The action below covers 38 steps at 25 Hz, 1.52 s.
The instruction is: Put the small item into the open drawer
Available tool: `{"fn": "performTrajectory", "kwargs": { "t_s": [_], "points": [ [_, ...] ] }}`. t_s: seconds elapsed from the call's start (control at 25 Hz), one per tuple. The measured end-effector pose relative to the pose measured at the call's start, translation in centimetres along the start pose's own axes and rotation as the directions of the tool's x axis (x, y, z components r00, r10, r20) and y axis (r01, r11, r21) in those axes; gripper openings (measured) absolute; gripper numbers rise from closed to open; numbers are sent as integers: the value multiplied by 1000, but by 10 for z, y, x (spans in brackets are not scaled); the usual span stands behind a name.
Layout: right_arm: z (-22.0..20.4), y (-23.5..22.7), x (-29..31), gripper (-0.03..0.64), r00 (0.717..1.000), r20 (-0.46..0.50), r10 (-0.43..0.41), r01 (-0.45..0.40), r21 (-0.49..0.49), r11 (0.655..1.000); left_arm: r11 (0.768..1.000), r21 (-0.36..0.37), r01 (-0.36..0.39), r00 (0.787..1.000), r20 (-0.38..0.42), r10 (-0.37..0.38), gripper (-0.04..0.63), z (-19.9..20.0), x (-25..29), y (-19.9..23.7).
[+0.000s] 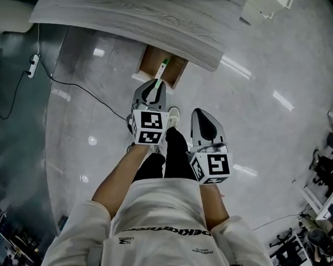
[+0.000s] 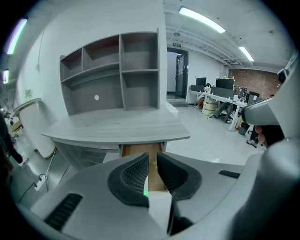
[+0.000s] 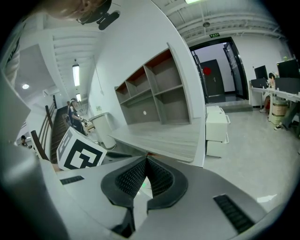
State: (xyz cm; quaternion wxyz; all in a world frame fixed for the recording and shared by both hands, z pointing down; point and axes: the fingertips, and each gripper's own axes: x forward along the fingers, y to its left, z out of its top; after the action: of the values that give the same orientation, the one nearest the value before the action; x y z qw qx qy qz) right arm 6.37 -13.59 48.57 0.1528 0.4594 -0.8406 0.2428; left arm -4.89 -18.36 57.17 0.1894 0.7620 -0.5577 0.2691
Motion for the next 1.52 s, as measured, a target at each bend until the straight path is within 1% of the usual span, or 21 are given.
{"fn": "performTrajectory", "kwargs": {
  "t_s": [0.16, 0.32, 0.52, 0.76, 0.96, 1.2, 1.36, 1.52],
  "points": [
    [19, 10, -16, 29, 1000, 22, 3, -2, -24, 1000, 1000, -5, 7, 1000, 28, -7, 55, 16, -30, -12],
    [43, 19, -31, 29, 998, 65, 6, -3, -46, 999, 1000, 3, -1, 996, 85, 1, 40, 38, -57, -14],
    [61, 25, -53, 29, 996, 93, 8, -3, -56, 998, 1000, 18, -12, 993, 115, 10, 26, 54, -87, -21],
    [84, 42, -79, 29, 991, 131, 7, 4, -82, 997, 1000, 20, -13, 985, 173, 9, 16, 82, -132, -25],
    [111, 53, -79, 29, 984, 178, 13, 5, -102, 995, 999, 44, -17, 973, 231, 7, 15, 108, -147, -20],
    [132, 72, -98, 29, 976, 218, 30, -4, -121, 993, 999, 40, -15, 960, 281, 3, 15, 126, -181, -25],
    [139, 81, -118, 29, 968, 248, 46, -14, -131, 991, 999, 37, -27, 947, 322, 14, 15, 132, -210, -35],
    [143, 87, -133, 29, 962, 268, 58, -19, -146, 989, 998, 54, -35, 931, 364, 13, 15, 141, -231, -44]
  ]
}}
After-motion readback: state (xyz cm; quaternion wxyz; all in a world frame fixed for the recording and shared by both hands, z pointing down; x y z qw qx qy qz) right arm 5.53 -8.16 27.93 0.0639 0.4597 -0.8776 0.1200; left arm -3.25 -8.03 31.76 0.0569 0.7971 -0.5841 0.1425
